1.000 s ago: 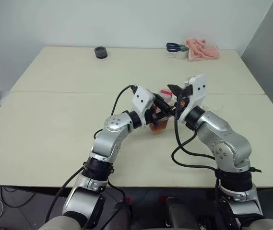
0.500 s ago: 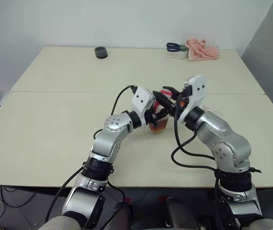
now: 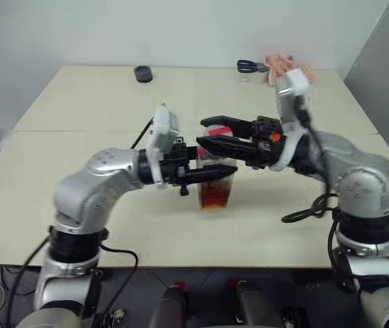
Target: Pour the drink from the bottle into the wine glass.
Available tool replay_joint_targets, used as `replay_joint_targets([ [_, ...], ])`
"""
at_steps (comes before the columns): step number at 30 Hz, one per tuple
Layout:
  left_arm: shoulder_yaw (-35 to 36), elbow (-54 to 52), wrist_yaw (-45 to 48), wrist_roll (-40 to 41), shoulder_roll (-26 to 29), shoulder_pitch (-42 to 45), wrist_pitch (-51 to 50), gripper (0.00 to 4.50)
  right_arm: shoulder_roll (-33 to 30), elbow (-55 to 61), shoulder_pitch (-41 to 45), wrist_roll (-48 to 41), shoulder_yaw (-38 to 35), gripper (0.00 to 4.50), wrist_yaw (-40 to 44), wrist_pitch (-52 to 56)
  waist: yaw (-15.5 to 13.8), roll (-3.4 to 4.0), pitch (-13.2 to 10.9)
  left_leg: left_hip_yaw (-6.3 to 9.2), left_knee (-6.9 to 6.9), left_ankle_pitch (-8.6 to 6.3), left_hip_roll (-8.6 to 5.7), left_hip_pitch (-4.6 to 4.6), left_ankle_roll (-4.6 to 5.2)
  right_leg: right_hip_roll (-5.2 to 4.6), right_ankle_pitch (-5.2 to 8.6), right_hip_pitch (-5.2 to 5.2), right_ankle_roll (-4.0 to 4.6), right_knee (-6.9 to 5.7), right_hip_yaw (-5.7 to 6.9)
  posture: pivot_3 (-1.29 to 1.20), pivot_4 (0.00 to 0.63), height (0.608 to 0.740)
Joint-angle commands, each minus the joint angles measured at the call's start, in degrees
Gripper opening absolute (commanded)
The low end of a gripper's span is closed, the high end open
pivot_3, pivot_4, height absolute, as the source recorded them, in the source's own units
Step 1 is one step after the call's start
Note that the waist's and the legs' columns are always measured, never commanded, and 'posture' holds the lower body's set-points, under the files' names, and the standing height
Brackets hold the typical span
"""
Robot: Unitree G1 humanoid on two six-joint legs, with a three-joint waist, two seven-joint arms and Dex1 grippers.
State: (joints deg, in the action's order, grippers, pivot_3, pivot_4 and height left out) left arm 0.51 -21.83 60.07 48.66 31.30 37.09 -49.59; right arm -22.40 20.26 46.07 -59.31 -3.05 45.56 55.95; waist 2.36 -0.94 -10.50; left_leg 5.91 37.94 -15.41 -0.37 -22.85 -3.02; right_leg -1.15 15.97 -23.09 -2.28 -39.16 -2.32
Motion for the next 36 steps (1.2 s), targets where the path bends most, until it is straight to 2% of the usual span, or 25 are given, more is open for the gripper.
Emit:
replay_joint_targets([
  [1,-1.87,-1.74,2.95,4.28,0.61,3.03,-2.34,1.79,-0.78,0.31,1.55,-3.84,0.53,1.97,2.72,1.56,-0.12,0.00,0.00,0.00,0.02,0.00,-0.01,0.01,0.00,-0.01,0.00,0.03,0.00,0.00,0.00,0.00,0.150,0.740],
  [4,-2.65,1.26,3.19,0.04,1.27,3.89,0.95,1.79,-3.00,0.13,0.42,-3.68,-0.72,1.97,2.53,1.39,-0.15,0.00,0.00,-0.04,0.03,0.00,-0.01,0.01,0.00,0.00,0.00,0.02,-0.02,0.02,-0.03,0.00,0.150,0.740],
  [11,-4.49,5.80,1.98,-8.30,1.41,2.50,8.58,1.79,-9.87,5.38,-8.30,-0.15,-5.69,4.33,-2.05,-2.11,-0.51,0.00,0.00,-0.09,0.00,0.00,0.00,-0.06,0.00,0.00,0.00,-0.07,-0.01,0.06,-0.07,0.00,0.150,0.740],
  [12,-4.64,6.02,1.55,-9.28,1.22,2.22,9.51,1.79,-10.49,6.50,-9.89,0.86,-6.30,4.44,-2.97,-3.20,-0.51,-0.01,0.00,-0.10,-0.01,0.00,0.01,-0.06,0.00,0.00,0.00,-0.07,-0.01,0.07,-0.07,0.00,0.150,0.740],
  [18,-4.60,8.22,-5.22,-14.41,-3.79,2.08,14.96,1.79,-9.07,14.57,-14.67,7.25,-6.64,4.44,-16.90,-6.29,-0.48,-0.02,-0.01,-0.14,0.00,0.00,0.02,-0.06,0.00,-0.01,0.00,-0.09,-0.02,0.05,-0.13,0.00,0.150,0.740],
  [24,-5.48,15.46,-15.73,-24.07,-13.24,4.31,26.31,1.79,1.39,18.45,-10.89,12.11,-2.64,4.44,-32.76,-7.59,-0.50,-0.01,-0.01,-0.13,0.02,0.02,0.03,-0.05,-0.02,0.01,-0.01,-0.10,-0.02,0.03,-0.14,0.00,0.150,0.740],
  [29,-7.12,18.37,-17.90,-27.42,-17.19,4.68,30.16,1.79,3.99,19.14,-9.90,14.21,0.42,4.44,-36.10,-7.42,-0.56,-0.01,-0.01,-0.12,-0.03,0.02,-0.01,-0.09,-0.03,-0.05,-0.01,-0.10,-0.01,0.10,-0.13,0.00,0.150,0.740],
  [36,-7.84,17.56,-17.20,-27.59,-17.99,4.42,30.02,1.79,1.76,17.54,-11.27,19.75,3.73,4.44,-33.59,-10.46,-0.53,-0.01,0.00,-0.13,-0.02,0.01,-0.04,-0.09,-0.01,-0.05,-0.01,-0.12,-0.01,0.07,-0.12,0.00,0.150,0.740],
])
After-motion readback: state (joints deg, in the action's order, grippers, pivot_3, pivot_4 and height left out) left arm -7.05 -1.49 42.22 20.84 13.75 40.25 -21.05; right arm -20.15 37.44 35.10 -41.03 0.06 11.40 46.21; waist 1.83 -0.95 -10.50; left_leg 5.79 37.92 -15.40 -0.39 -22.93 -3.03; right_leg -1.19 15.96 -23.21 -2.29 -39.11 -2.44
